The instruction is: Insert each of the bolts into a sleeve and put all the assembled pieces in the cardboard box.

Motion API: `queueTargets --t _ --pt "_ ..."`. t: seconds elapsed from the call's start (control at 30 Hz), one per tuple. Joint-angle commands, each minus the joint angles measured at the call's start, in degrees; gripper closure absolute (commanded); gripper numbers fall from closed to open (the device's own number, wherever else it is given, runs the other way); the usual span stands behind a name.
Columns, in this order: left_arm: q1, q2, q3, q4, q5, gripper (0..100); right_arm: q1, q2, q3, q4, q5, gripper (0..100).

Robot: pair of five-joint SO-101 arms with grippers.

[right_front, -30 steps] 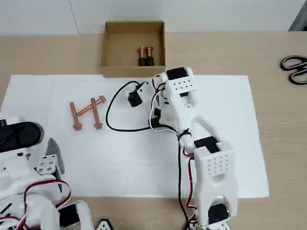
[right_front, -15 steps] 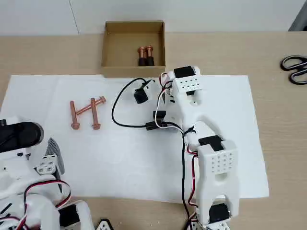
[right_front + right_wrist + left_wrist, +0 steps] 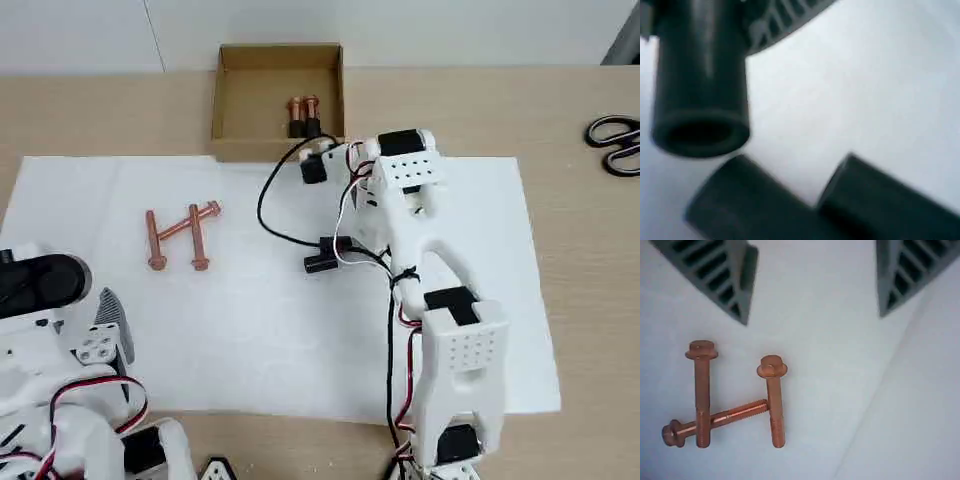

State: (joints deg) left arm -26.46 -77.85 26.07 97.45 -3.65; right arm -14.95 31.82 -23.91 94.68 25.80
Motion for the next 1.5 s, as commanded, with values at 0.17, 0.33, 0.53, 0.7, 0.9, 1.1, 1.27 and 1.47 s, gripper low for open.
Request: queueTargets --t 0.17,0.33,0.53,0.7,0.9,1.1,1.27,1.47 --pt "0.00 0.35 0.13 -1.41 0.26 84 -0.92 -4.09 -0.26 0.92 -20.75 99.4" --pt "0.09 0.35 0.57 -1.58 0.26 84 -0.92 -4.09 -0.26 0.92 -21.45 89.2" --pt "0.09 0.35 0.57 -1.58 0.26 84 -0.92 -4.09 -0.26 0.48 -21.27 85.7" --pt "0.09 0.35 0.57 -1.58 0.26 84 -2.07 -3.91 -0.26 0.31 -20.04 85.6" --pt "0.09 0.35 0.48 -1.58 0.26 84 -2.95 -0.40 -0.44 -2.42 -20.04 85.6" --pt "0.09 0.35 0.48 -1.58 0.26 84 -2.68 3.03 -0.70 -3.38 -19.96 85.7" --pt "0.09 0.35 0.48 -1.58 0.26 84 -2.68 3.21 -0.53 -4.88 -19.96 85.8" --pt "0.09 0.35 0.48 -1.58 0.26 84 -2.68 4.70 -0.53 -5.76 -20.04 85.9"
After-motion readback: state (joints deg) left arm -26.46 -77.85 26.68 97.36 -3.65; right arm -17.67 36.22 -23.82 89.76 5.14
